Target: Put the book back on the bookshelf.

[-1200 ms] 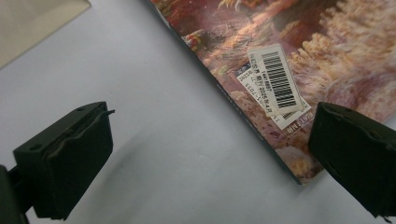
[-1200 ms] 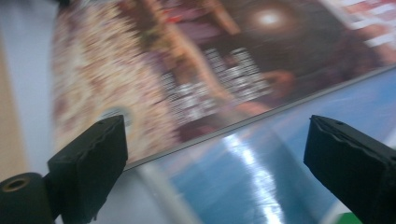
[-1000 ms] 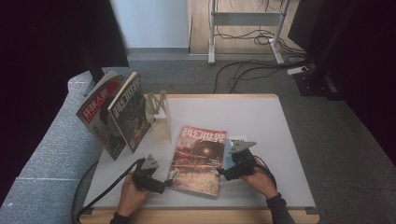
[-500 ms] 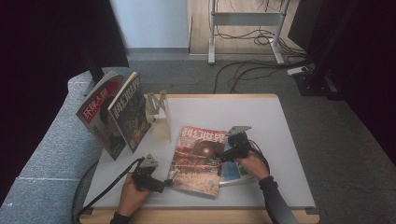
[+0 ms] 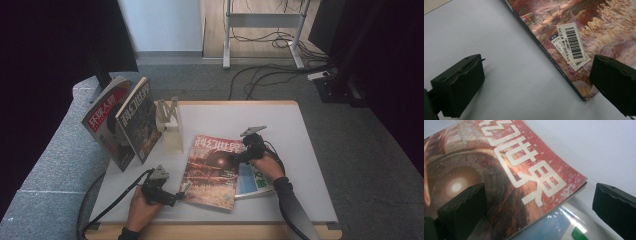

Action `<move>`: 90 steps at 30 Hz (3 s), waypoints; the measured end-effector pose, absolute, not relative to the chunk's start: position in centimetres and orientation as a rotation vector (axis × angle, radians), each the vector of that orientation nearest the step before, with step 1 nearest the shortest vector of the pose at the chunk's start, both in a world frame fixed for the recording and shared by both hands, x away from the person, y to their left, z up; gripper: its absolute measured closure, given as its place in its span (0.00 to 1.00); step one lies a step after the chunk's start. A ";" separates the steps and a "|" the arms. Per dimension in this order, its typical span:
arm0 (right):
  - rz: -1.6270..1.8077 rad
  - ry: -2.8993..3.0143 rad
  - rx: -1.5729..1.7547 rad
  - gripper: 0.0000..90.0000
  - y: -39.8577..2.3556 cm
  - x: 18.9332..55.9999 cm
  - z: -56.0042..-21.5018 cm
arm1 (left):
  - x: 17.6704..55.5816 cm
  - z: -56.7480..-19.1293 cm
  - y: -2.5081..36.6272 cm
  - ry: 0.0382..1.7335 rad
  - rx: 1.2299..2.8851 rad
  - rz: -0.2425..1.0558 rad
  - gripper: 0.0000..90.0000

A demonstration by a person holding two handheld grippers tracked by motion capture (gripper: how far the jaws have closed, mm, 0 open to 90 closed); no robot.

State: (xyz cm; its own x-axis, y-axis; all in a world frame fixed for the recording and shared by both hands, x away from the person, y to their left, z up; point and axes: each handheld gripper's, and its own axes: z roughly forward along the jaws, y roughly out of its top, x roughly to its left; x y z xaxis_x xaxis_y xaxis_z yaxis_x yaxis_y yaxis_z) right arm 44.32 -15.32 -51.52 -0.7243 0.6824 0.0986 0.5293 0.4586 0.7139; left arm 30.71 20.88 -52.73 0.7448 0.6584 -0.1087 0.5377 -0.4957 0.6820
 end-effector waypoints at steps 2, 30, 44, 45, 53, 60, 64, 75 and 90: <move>1.121 2.513 1.065 0.00 -15.2 44.6 -51.6 | 30.7 -52.7 20.9 0.895 2.216 0.214 0.00; 1.168 2.615 1.137 0.20 -14.8 46.4 -51.1 | 30.7 -52.7 20.9 0.894 2.216 0.214 0.00; 1.117 2.523 1.110 0.66 -15.2 46.1 -49.1 | 30.7 -52.7 20.9 0.895 2.216 0.213 0.00; 1.116 2.514 1.104 0.71 -15.2 46.0 -48.9 | 30.7 -52.7 20.9 0.895 2.216 0.213 0.00; 1.152 2.489 1.086 0.90 -15.3 45.6 -47.8 | 30.7 -52.7 20.9 0.894 2.215 0.215 0.00; 1.175 2.469 1.018 0.92 -14.9 44.8 -46.4 | 30.7 -52.7 20.9 0.896 2.213 0.207 0.00; 1.184 2.457 0.989 0.92 -14.7 44.4 -45.5 | 30.8 -52.7 20.9 0.895 2.211 0.202 0.00; 1.238 2.427 0.921 0.92 -14.7 43.0 -43.1 | 31.7 -51.4 20.3 0.851 2.207 0.160 0.07; 1.295 2.391 0.741 0.92 -14.1 40.6 -38.1 | 34.2 -47.9 18.0 0.728 2.239 0.164 0.13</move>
State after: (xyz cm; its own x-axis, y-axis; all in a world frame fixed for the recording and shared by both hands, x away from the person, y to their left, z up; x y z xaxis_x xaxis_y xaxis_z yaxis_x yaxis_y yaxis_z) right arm 40.61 -14.14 -38.05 -0.8136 0.5804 -0.0344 0.2884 0.4543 0.8429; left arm 34.17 17.98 -47.93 0.8292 0.5492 -0.1041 0.4512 -0.5476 0.7047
